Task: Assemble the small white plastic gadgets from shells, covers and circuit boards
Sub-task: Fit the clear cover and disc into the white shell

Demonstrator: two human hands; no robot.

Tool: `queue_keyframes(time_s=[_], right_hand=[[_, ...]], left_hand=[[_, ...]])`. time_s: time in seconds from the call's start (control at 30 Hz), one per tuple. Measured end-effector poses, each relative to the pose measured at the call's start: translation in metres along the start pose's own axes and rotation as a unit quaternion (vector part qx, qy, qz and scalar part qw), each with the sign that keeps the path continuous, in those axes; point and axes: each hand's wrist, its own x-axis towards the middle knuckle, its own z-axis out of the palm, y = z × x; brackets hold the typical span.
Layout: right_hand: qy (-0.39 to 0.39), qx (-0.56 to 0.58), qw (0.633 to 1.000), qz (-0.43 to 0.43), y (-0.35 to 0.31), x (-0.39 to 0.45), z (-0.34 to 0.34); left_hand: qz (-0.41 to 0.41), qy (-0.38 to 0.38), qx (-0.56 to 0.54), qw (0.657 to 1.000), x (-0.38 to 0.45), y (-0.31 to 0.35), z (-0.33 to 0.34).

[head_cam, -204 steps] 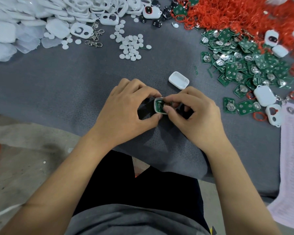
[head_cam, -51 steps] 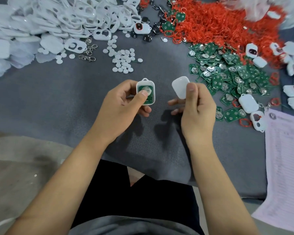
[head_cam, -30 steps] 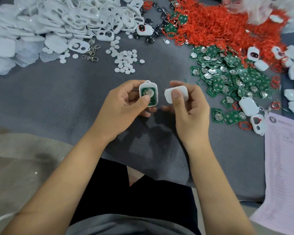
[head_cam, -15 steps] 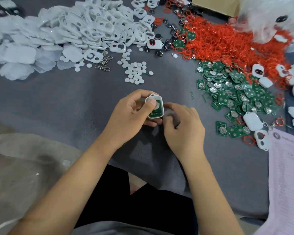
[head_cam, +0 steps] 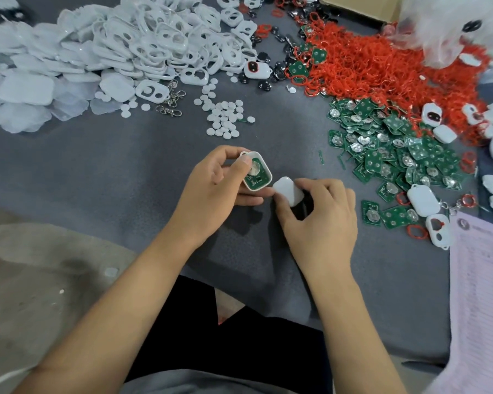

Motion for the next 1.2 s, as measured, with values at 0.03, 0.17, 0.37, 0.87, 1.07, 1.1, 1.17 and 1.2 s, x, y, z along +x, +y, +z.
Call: queue_keyframes(time_s=[0.03,0.17,0.37,0.87,1.07,1.1,1.17,1.2], right_hand=[[0.007,0.004,1.000,0.008,-0.002,0.000,0.000],[0.064,0.073,0.992,0.082,-0.012,0.003,-0.002],[0.111,0.132,0.985,0.031,-0.045,0.004,0.006],[0.045,0.124,0.991,-0.014,-0.054,0.004,0.014],[0.032,0.133,0.991,-0.004,-0.053,0.005,0.014],[0.032,0.132,0.991,-0.004,-0.053,0.005,0.014],[0.032,0.132,0.991,-0.002,-0.053,0.005,0.014],[0.031,0.134,0.991,0.000,-0.052,0.006,0.014]], left_hand=[[0.000,0.001,-0.006,1.000,0.000,0.000,0.000],[0.001,0.007,-0.035,0.999,0.002,-0.003,0.000],[-0.022,0.013,-0.046,0.999,0.007,-0.006,-0.002],[-0.016,0.000,0.025,1.000,0.001,-0.001,-0.004],[-0.015,0.006,0.039,0.999,0.000,0.000,-0.002],[-0.015,0.003,0.041,0.999,0.000,0.000,-0.002],[-0.014,-0.004,0.044,0.999,0.000,0.001,-0.002],[-0.014,-0.007,0.044,0.999,-0.001,0.001,-0.003]])
